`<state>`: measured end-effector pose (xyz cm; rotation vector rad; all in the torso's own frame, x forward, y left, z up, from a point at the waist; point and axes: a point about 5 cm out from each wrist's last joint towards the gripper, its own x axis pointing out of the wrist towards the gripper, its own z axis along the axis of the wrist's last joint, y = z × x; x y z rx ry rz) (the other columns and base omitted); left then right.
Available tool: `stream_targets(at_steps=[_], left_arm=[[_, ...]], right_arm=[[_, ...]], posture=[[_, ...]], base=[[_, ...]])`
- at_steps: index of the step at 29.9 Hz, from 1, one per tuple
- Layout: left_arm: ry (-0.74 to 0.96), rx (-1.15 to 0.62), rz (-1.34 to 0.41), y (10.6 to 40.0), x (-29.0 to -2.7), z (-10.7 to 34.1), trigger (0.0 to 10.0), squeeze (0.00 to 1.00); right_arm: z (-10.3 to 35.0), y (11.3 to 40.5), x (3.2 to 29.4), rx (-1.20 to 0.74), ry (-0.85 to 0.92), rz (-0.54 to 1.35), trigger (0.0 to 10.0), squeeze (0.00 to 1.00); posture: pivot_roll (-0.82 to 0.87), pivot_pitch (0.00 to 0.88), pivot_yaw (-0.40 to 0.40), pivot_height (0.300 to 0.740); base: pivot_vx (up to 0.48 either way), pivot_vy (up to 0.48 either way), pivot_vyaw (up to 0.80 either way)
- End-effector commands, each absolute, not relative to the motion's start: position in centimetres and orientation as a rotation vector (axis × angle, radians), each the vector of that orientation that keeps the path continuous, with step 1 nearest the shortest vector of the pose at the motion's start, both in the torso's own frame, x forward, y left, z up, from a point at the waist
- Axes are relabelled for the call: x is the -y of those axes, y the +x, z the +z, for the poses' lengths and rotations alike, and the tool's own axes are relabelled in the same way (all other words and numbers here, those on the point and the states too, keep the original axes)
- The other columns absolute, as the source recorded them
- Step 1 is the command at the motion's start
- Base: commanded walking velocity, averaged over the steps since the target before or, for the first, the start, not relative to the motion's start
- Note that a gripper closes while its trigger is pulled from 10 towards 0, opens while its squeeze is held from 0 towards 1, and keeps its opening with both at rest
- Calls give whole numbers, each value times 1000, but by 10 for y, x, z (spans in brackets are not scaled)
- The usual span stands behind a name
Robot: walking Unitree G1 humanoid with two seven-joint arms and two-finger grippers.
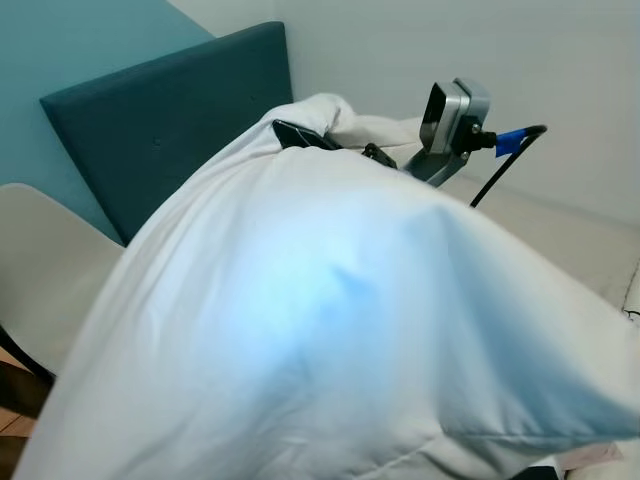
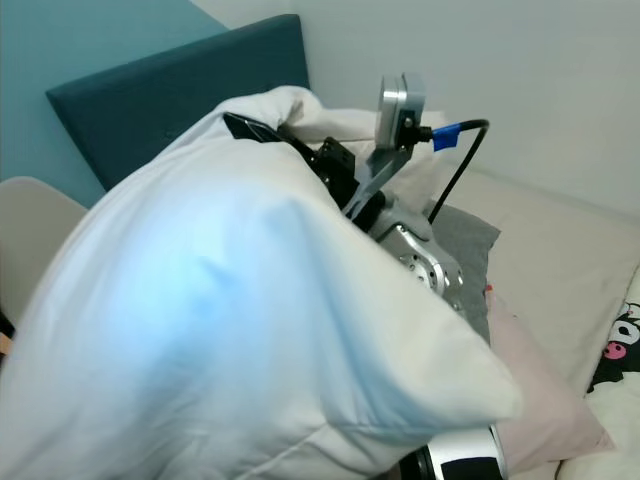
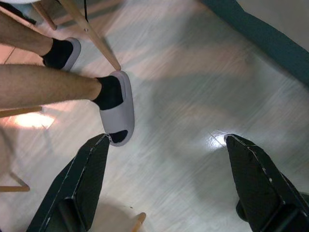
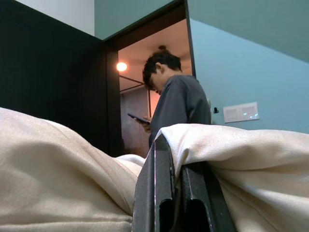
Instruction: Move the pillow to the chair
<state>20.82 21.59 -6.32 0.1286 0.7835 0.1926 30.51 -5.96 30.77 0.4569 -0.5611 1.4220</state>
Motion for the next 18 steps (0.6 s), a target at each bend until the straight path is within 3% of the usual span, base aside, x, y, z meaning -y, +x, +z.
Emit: stream_targets(at_steps=[1, 7, 16, 18], left_arm=[[129, -823, 197, 200, -215, -69, 10000, 0], [130, -826, 195, 199, -215, -69, 10000, 0], [106, -813, 196, 198, -211, -70, 10000, 0], [103, -819, 201, 196, -212, -71, 10000, 0]], right_arm=[[331, 287, 54, 672, 466, 1512, 0, 0], [338, 277, 50, 694, 493, 1564, 0, 0], [297, 294, 35, 514, 490, 1481, 0, 0], [285, 298, 35, 468, 503, 1447, 0, 0]], posture=[[-158, 0, 55, 740], [-157, 0, 50, 740], [-151, 5, 42, 740], [-151, 12, 45, 740]], base=[[0, 0, 800], [0, 0, 800], [0, 0, 800], [0, -394, 800]])
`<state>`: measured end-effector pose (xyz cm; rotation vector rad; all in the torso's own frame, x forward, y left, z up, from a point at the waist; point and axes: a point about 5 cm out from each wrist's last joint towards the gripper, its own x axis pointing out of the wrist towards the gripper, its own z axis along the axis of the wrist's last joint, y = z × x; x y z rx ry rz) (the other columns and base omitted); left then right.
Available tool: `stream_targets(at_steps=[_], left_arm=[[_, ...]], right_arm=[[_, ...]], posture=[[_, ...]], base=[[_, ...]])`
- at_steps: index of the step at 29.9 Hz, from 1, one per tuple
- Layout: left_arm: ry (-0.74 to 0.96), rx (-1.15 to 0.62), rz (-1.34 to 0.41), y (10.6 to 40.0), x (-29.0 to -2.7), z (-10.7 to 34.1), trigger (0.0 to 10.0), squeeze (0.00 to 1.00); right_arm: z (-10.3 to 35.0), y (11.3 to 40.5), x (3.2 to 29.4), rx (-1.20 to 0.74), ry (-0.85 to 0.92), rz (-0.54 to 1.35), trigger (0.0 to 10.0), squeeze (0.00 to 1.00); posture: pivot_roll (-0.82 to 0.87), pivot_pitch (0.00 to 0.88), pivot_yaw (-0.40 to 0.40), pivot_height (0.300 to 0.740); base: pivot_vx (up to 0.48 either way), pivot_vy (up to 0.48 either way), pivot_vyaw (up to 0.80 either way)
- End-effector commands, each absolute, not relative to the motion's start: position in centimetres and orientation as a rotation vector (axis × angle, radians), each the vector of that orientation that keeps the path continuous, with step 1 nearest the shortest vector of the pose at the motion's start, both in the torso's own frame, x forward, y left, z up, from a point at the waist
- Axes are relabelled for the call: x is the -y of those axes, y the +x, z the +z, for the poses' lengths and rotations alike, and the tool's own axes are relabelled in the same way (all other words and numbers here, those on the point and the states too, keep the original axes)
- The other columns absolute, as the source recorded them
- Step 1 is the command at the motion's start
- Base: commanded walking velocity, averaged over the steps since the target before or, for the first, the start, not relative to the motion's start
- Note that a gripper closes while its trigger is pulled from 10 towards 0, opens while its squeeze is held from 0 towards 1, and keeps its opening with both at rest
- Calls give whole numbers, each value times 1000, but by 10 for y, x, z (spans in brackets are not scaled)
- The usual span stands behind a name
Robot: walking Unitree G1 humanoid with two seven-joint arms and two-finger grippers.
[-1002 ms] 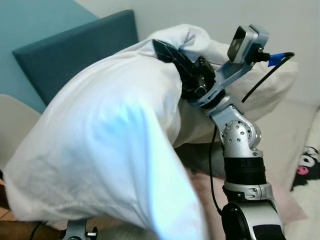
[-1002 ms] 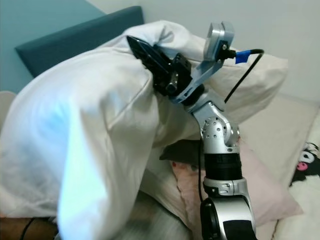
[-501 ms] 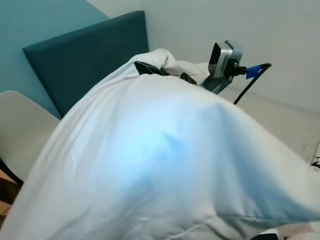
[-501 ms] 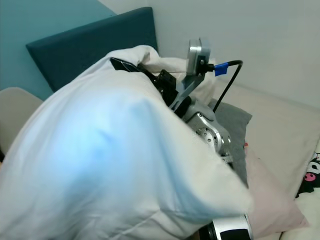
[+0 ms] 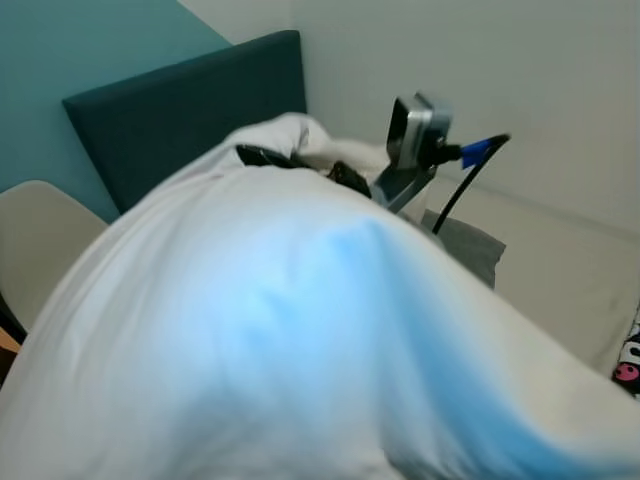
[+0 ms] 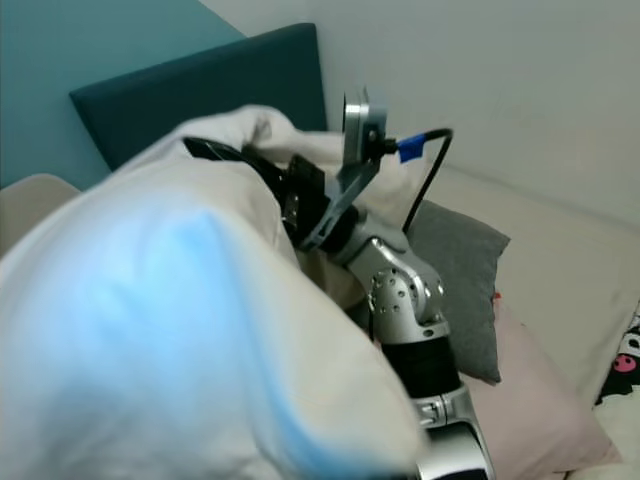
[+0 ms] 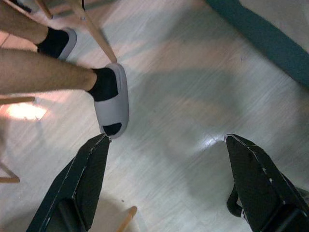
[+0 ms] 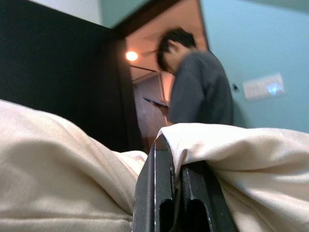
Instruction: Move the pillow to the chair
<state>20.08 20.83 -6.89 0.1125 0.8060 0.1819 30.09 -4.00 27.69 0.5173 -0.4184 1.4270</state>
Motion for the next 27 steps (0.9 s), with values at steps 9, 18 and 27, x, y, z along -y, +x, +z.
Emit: stream_targets(at_steps=[9, 18, 27], left_arm=[[90, -858, 256, 189, -220, -74, 10000, 0], [115, -844, 265, 189, -223, -73, 10000, 0], [113, -783, 254, 197, -223, -67, 10000, 0]], right_arm=[[274, 299, 36, 414, 525, 1401, 0, 0], [272, 299, 36, 418, 531, 1396, 0, 0], [273, 300, 35, 418, 503, 1373, 0, 0]], posture=[[-150, 28, 50, 740], [-150, 40, 50, 740], [-148, 49, 48, 740]], base=[[-36, -3, 800], [-182, 197, 800], [0, 0, 800]])
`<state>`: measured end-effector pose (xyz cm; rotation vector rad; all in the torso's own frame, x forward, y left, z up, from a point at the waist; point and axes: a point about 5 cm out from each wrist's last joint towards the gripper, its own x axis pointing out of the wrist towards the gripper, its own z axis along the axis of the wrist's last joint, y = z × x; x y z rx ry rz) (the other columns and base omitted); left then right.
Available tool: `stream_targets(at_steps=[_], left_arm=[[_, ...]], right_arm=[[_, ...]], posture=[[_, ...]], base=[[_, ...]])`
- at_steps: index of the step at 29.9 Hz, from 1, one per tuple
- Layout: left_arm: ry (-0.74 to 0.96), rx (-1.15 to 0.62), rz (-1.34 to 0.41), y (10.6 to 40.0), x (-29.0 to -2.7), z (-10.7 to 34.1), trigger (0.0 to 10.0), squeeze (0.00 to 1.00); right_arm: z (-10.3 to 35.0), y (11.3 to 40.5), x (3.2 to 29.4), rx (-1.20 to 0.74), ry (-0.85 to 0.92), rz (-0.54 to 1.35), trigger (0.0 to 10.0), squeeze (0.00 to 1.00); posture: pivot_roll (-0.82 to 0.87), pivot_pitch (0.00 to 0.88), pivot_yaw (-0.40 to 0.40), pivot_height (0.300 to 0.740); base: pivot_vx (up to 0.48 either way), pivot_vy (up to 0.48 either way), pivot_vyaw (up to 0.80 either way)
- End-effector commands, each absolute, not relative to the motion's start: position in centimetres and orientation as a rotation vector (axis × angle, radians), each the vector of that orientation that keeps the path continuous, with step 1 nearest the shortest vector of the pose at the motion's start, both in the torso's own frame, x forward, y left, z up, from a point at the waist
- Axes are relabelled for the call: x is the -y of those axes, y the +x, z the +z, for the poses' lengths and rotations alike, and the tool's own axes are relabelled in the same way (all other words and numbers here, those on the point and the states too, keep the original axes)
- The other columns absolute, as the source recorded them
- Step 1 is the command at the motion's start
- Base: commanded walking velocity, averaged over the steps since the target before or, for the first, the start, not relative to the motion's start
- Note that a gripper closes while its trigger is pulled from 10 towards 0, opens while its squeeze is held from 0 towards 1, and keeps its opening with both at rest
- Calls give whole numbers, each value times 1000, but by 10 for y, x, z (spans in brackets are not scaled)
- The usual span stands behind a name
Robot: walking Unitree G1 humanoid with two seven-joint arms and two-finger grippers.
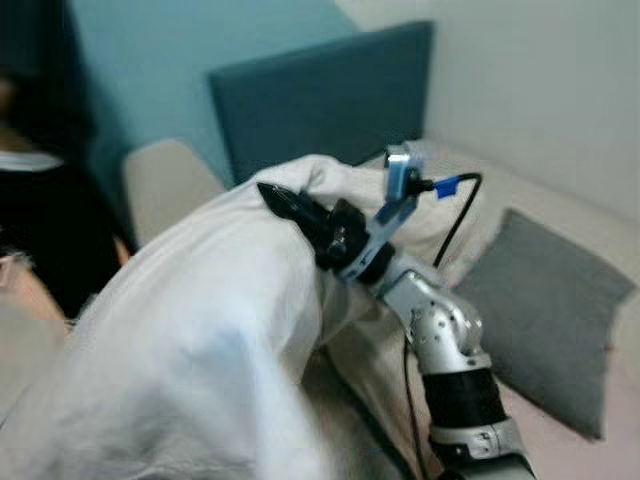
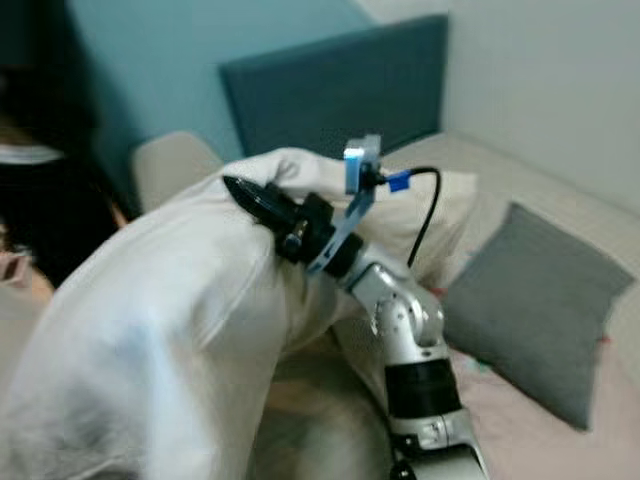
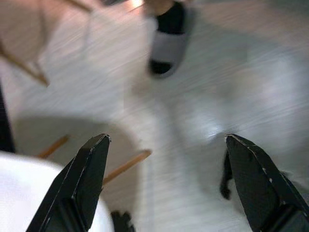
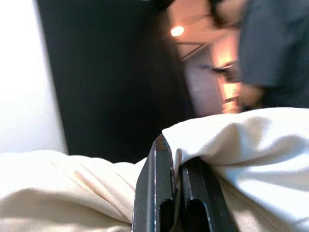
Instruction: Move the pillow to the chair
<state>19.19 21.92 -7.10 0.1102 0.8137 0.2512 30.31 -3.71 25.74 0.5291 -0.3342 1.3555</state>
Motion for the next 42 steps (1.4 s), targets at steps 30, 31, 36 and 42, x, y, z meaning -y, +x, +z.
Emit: stream_targets(at_steps=[30, 31, 36, 42], left_arm=[[82, -433, 129, 274, -199, -11, 10000, 0], [76, -417, 113, 277, -197, -9, 10000, 0], [62, -363, -57, 285, -174, -1, 10000, 0], [97, -301, -161, 291, -162, 8, 10000, 0]], right_arm=[[244, 334, 46, 267, 315, 1052, 10000, 0], [244, 333, 46, 272, 316, 1051, 10000, 0], [245, 335, 47, 270, 333, 1034, 10000, 0], [245, 337, 48, 275, 342, 1022, 10000, 0]], posture=[[-167, 51, 29, 740], [-167, 51, 29, 740], [-167, 56, 31, 740], [-163, 59, 33, 740]], base=[[364, 0, 53], [435, 0, 0], [253, 0, 0], [0, 0, 0]])
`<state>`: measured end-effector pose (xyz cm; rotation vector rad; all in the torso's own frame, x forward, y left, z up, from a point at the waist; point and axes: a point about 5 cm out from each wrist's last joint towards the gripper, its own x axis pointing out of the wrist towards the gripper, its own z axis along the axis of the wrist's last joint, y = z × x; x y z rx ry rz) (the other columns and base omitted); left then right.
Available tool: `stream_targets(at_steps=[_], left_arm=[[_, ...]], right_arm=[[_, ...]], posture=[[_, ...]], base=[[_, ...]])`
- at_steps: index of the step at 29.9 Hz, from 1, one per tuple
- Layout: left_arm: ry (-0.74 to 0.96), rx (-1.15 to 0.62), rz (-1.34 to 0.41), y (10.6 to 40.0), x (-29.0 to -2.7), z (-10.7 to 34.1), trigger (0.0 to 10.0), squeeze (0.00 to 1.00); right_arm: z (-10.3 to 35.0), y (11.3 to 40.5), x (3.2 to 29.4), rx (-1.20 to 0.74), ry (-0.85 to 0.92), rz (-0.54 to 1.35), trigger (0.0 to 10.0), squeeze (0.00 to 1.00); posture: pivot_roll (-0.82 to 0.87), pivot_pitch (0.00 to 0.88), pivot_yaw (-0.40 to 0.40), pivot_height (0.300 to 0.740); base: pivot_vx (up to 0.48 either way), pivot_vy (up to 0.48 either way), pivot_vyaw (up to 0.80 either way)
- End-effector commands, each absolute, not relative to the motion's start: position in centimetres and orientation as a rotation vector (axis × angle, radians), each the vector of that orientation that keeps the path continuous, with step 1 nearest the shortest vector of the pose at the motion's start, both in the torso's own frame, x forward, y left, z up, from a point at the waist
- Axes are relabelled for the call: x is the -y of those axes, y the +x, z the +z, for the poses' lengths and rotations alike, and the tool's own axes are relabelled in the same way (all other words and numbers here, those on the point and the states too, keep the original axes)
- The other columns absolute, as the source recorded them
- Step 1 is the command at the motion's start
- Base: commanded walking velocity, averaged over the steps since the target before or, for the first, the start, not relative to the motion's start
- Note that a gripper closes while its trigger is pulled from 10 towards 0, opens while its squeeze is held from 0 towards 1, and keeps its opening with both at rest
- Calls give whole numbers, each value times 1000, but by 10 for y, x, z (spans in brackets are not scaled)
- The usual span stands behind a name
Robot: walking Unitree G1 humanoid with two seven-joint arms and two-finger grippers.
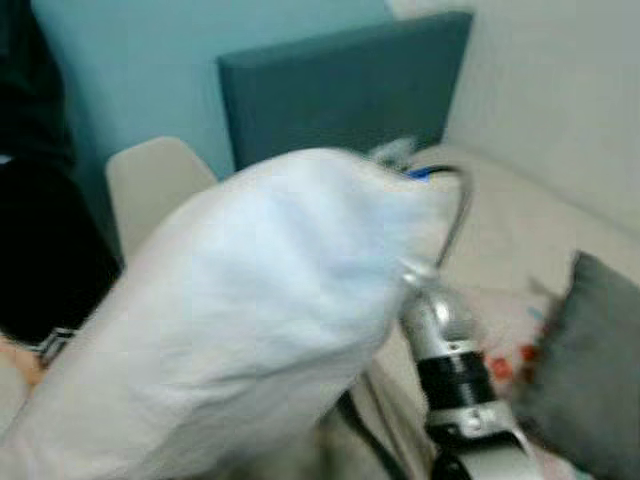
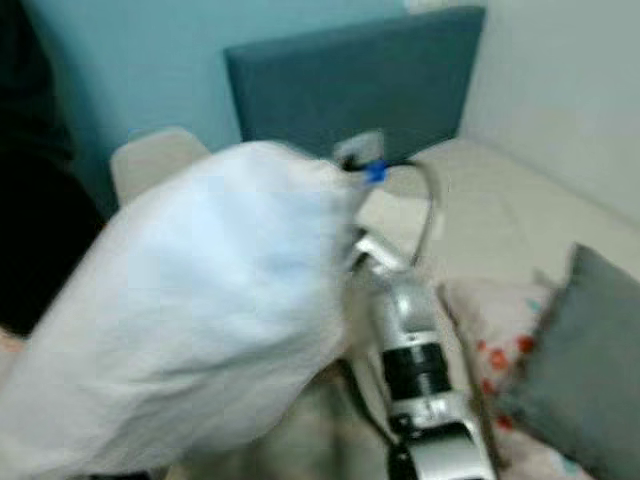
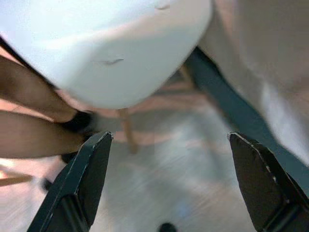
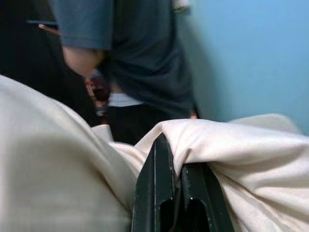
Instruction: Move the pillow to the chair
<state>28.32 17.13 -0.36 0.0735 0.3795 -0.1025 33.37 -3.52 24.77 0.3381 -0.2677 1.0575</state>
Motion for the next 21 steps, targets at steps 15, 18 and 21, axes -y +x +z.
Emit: stream_targets(at_steps=[15, 18, 21], left_arm=[[67, -205, -172, 304, -160, 27, 10000, 0], [63, -187, -152, 305, -163, 30, 10000, 0], [59, -181, -123, 306, -168, 31, 10000, 0]], right_arm=[[248, 337, 49, 306, 343, 1012, 10000, 0], [248, 339, 48, 299, 359, 1002, 10000, 0], [248, 340, 49, 299, 366, 990, 10000, 0]], posture=[[-157, 63, 36, 740], [-154, 68, 38, 740], [-154, 68, 38, 740]], base=[[0, 0, 498], [92, 0, 0], [335, 0, 0]])
